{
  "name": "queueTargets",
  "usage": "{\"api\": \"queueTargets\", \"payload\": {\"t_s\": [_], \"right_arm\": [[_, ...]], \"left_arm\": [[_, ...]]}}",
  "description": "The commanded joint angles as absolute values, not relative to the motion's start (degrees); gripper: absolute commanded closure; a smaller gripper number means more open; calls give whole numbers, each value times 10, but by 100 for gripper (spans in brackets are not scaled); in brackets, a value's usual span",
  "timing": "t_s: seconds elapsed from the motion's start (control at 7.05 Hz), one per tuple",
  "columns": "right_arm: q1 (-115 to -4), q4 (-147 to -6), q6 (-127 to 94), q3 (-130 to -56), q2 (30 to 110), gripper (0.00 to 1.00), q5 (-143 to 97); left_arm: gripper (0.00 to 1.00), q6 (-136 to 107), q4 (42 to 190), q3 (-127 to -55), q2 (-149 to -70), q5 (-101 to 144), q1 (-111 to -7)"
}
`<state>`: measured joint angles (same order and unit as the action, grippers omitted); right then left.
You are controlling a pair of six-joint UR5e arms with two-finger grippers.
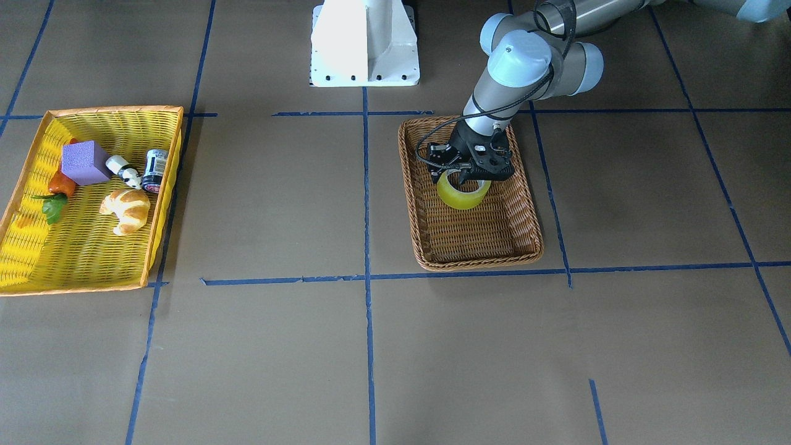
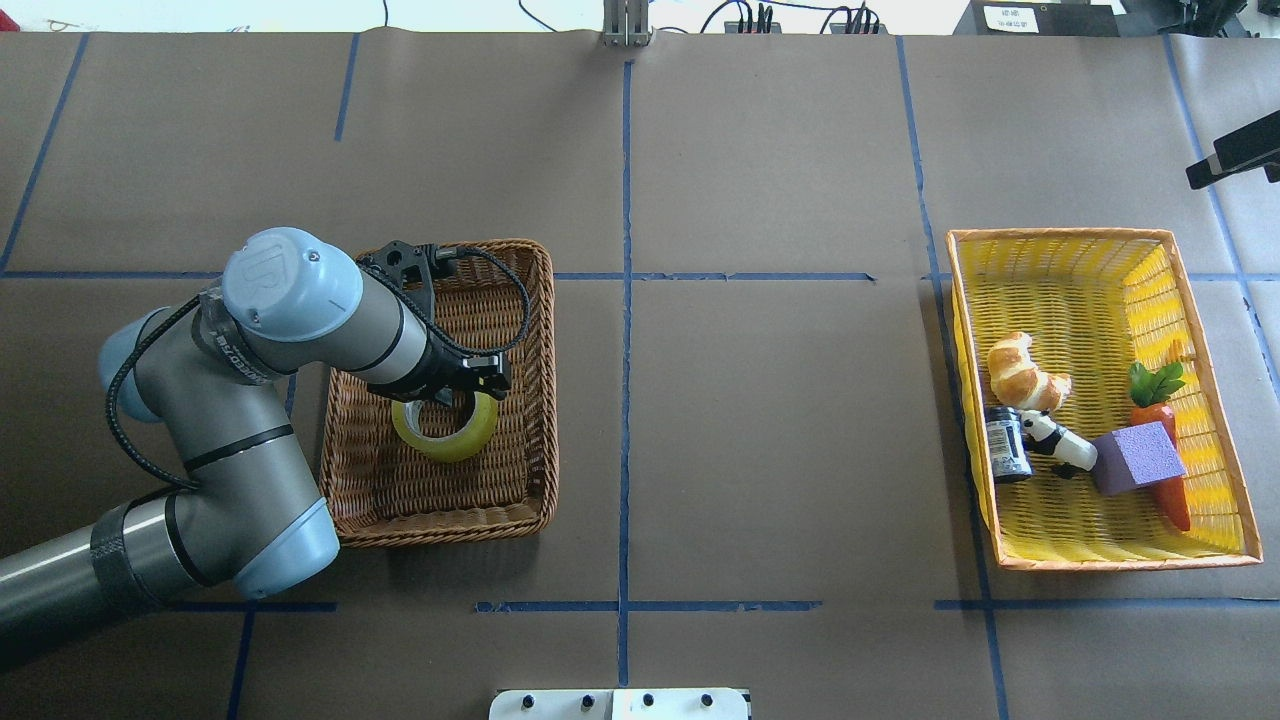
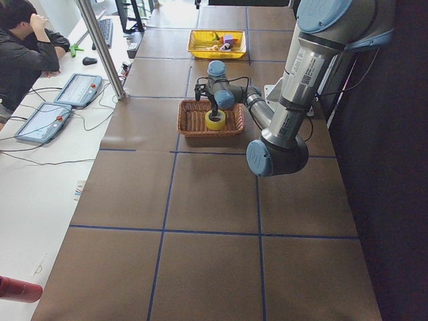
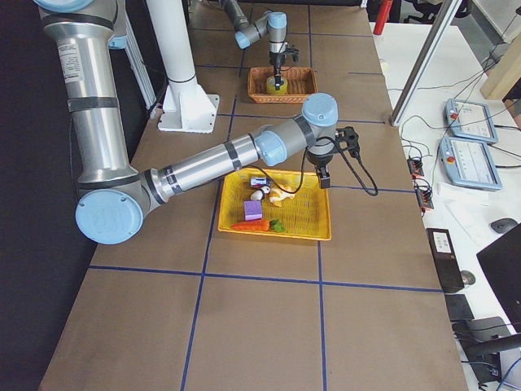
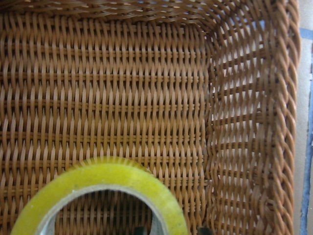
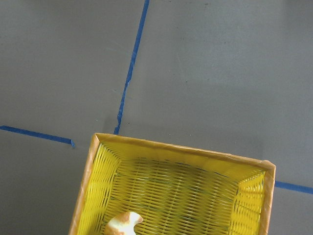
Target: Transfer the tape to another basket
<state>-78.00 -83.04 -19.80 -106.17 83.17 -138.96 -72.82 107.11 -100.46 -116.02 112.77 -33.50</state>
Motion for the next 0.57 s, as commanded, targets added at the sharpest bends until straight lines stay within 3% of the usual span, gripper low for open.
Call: {"api": "queueTargets", "payload": {"t_s": [0.0,0.43], "right_arm": [[-787,-858,-124,-1060,852,0,-1384],[-819,-913,35,-1049,920,0,-1354]], "left_arm": [[0,-607,987,-1060,-1151,1132,-371],[0,-461,933,-1099,-1087,1252,-500]]}}
